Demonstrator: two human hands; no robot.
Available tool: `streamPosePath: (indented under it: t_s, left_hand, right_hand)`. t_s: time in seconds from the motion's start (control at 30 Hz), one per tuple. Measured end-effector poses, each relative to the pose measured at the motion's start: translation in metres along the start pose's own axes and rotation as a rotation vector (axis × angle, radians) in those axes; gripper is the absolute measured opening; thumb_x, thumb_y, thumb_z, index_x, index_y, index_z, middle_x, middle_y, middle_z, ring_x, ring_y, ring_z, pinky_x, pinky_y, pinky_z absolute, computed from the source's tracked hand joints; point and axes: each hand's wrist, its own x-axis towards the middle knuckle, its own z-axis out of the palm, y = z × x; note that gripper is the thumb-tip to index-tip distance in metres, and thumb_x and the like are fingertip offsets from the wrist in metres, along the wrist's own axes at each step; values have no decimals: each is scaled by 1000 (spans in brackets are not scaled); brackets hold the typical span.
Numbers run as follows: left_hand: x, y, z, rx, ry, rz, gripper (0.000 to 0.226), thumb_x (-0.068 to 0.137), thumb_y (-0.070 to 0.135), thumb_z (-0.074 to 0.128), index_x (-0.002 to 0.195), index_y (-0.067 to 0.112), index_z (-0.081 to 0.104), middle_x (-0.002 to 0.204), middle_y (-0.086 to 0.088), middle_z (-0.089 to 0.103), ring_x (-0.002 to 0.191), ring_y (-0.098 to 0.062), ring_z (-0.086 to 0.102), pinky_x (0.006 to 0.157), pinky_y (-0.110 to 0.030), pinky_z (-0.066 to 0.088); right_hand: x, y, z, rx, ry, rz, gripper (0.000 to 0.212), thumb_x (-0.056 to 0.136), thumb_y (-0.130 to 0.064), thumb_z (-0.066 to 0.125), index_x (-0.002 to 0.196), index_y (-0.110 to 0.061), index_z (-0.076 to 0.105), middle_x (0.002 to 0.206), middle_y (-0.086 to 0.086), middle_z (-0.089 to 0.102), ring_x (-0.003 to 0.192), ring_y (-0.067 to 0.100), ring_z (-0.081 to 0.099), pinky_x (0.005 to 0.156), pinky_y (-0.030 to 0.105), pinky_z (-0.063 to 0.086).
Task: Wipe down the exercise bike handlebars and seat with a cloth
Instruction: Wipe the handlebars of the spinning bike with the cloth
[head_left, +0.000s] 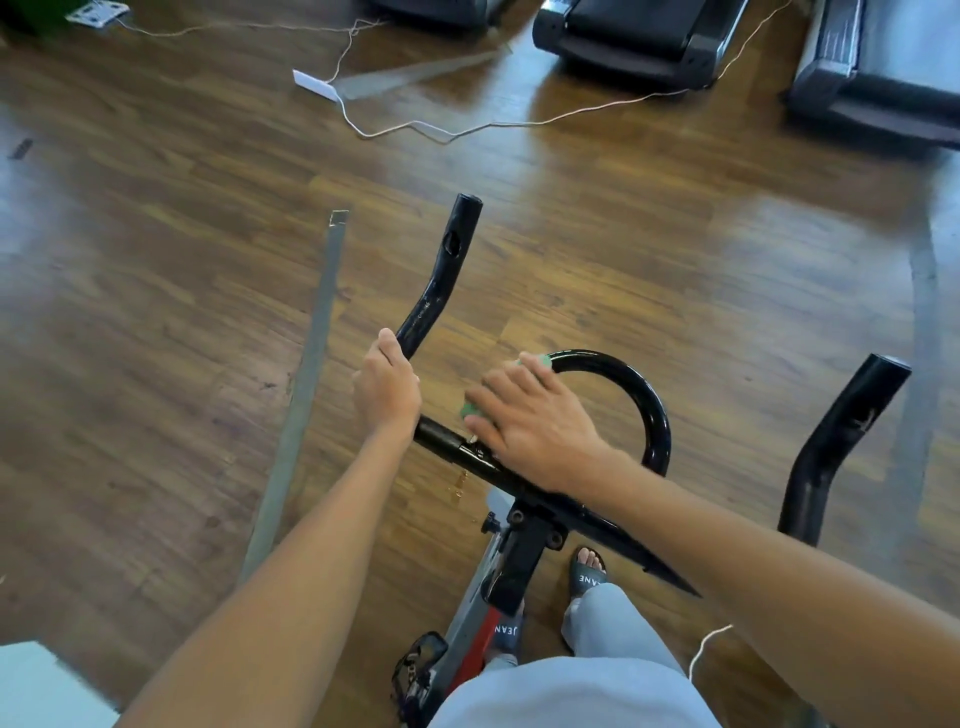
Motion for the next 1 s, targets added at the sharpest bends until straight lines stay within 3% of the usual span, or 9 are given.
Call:
streamPosePath:
  t_s: [0.17, 0.23, 0.37, 0.43, 0.53, 0.63, 0.73, 0.83, 1.0]
  left_hand:
    - [-1, 4, -8, 27, -87, -25, 60, 102, 50, 16, 117, 12, 59, 101, -13, 69, 99, -37, 64, 91, -43, 50]
    - [-6, 10, -12, 108, -61, -41, 50, 106, 42, 21, 122, 9, 54, 115, -10, 59, 108, -29, 54, 91, -37, 38]
    - [-34, 34, -18, 124, 206, 62, 35, 102, 42, 40, 114, 15, 59, 115, -4, 55, 105, -19, 48, 90, -33, 31]
    - [-56, 49, -16, -42, 176, 140, 31, 100, 44, 49, 111, 18, 61, 109, 1, 54, 97, -8, 47, 91, -26, 37]
    - [-78, 65, -8, -311, -27, 129, 53, 92, 57, 57, 127, 17, 58, 121, 1, 60, 109, -7, 55, 96, -27, 46]
    - [-87, 76, -2, -643, -242, -50, 77, 80, 64, 67, 138, 15, 54, 133, -2, 63, 122, -16, 60, 104, -34, 47]
    - [-100, 81, -10, -1058, -349, -161, 52, 86, 41, 67, 127, 8, 63, 123, -14, 68, 112, -27, 67, 95, -42, 54]
    - [-110, 73, -25, -1214, -207, -249, 31, 95, 27, 55, 115, 8, 68, 114, -14, 70, 100, -26, 69, 83, -39, 58]
    - [-125, 26, -35, -1027, 427, -484, 19, 100, 17, 54, 110, 7, 65, 92, -11, 74, 76, -26, 72, 64, -38, 60]
  right_hand:
    - [38, 60, -35, 45, -181, 365, 35, 106, -42, 30, 111, -23, 59, 114, 1, 64, 104, 23, 59, 96, 44, 46]
    - [44, 78, -45, 314, -311, 517, 35, 105, -41, 36, 105, -19, 64, 107, 5, 68, 94, 25, 62, 91, 41, 49]
    - [44, 91, -67, 914, -104, 759, 55, 106, -52, 31, 126, -10, 61, 118, 9, 58, 107, 26, 54, 94, 34, 38]
    - [42, 87, -80, 1146, -17, 784, 53, 103, -57, 35, 122, -14, 59, 120, 6, 61, 106, 25, 58, 96, 34, 41]
    - [40, 77, -99, 1589, -180, 703, 66, 87, -68, 55, 121, -12, 60, 109, 9, 71, 92, 25, 70, 87, 38, 56]
    - [37, 59, -106, 1801, -382, 522, 48, 87, -41, 68, 124, -11, 59, 108, 10, 70, 92, 21, 68, 85, 36, 58]
    - [37, 34, -99, 1951, -445, 455, 30, 95, -12, 63, 125, -9, 61, 119, 15, 70, 101, 24, 69, 90, 39, 59]
    - [37, 16, -88, 1804, -531, 330, 25, 98, -21, 62, 121, -11, 65, 116, 10, 73, 104, 22, 71, 93, 41, 57]
    - [51, 49, -62, 688, -91, 192, 29, 100, -47, 51, 102, -20, 62, 96, -7, 64, 84, 8, 62, 80, 29, 54]
